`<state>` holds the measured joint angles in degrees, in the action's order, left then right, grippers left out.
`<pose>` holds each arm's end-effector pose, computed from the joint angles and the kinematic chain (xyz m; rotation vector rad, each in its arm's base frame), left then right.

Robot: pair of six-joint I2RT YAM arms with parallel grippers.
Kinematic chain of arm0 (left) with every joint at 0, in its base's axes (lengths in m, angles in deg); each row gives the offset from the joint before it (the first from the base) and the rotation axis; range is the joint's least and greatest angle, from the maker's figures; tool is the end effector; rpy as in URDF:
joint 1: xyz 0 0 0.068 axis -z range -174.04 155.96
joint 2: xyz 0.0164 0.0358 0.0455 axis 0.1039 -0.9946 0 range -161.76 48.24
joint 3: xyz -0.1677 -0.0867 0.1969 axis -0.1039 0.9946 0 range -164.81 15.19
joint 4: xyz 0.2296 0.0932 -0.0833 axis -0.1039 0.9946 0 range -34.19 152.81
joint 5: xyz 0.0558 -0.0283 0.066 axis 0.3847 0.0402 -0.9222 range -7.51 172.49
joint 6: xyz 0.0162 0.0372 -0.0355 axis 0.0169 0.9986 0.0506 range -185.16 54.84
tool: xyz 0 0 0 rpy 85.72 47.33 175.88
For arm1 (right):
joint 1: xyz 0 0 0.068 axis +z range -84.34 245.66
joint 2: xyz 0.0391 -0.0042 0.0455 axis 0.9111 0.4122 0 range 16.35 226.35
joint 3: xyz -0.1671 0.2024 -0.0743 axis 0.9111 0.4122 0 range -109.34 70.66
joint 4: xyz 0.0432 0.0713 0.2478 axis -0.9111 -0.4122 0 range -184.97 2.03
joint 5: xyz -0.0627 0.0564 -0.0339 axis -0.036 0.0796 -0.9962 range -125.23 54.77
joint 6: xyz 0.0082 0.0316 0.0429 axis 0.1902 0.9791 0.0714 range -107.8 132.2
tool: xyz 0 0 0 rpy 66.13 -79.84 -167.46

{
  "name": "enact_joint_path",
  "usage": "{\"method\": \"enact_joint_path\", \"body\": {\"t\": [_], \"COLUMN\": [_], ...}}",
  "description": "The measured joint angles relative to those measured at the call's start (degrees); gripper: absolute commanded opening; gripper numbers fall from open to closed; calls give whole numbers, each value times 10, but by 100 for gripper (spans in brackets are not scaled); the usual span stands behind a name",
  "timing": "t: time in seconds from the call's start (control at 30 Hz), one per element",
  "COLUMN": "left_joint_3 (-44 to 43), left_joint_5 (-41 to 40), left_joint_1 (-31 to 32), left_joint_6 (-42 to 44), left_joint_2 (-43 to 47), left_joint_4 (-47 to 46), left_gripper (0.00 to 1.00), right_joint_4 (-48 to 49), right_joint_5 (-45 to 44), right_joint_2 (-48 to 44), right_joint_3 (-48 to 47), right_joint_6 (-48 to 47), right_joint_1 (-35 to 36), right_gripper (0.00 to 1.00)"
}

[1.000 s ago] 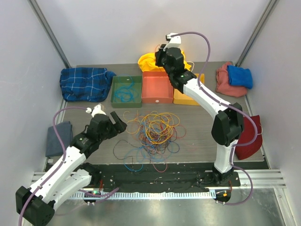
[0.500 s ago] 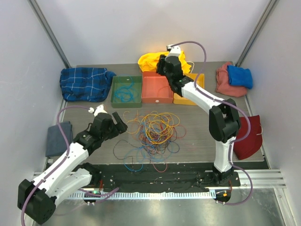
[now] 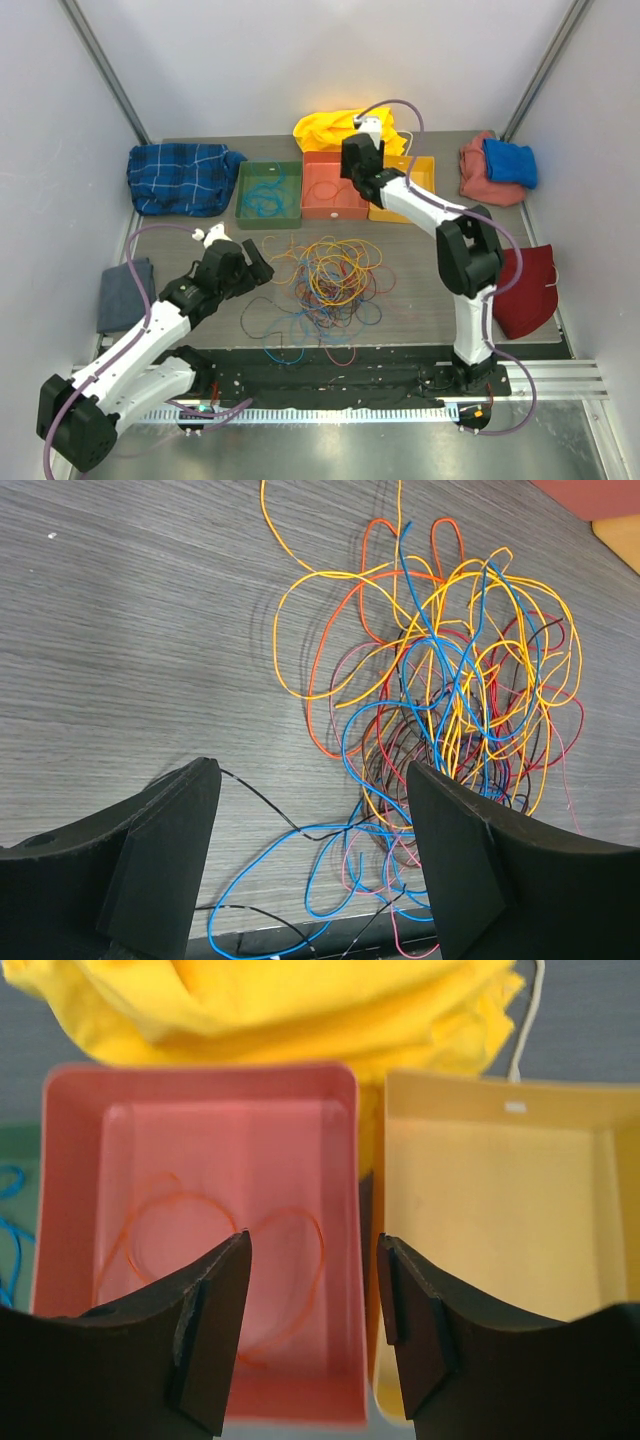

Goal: Untangle the cables

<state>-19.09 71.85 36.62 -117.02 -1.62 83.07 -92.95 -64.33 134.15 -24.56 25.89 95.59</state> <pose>0.1598 -0.0871 0.2332 -0.5277 2.2998 -0.5135 0.4294 0.2272 0.2597 0.0283 1.9868 -0.0308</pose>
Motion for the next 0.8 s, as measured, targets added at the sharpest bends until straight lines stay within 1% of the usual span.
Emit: {"method": "enact_joint_path", "body": {"t": [0.13, 0.27, 0.3, 0.43, 0.5, 0.6, 0.8], "left_joint_3": [0, 0, 0, 0, 0, 0, -3], "left_joint_5": [-3, -3, -3, -1, 1, 4, 4], "left_joint_1": [1, 1, 2, 5, 7, 18, 52], "left_joint_6": [-1, -2, -2, -3, -4, -5, -7], "left_joint_2": [0, 0, 0, -4, -17, -43, -82], "left_joint_4": [0, -3, -4, -13, -23, -34, -43], "left_gripper": [80, 80, 79, 79, 79, 79, 78], "right_joint_4": [6, 19, 30, 23, 6, -12, -22], "right_joint_5": [7, 19, 26, 26, 17, 5, 0], "right_joint_2": [-114, -247, -289, -389, -413, -422, -408], "right_joint_3": [147, 287, 335, 463, 507, 546, 579], "right_joint_6": [23, 58, 75, 123, 142, 163, 193], "right_joint_1": [20, 61, 72, 70, 66, 63, 63], "right_gripper": [61, 57, 56, 54, 54, 53, 52]}}
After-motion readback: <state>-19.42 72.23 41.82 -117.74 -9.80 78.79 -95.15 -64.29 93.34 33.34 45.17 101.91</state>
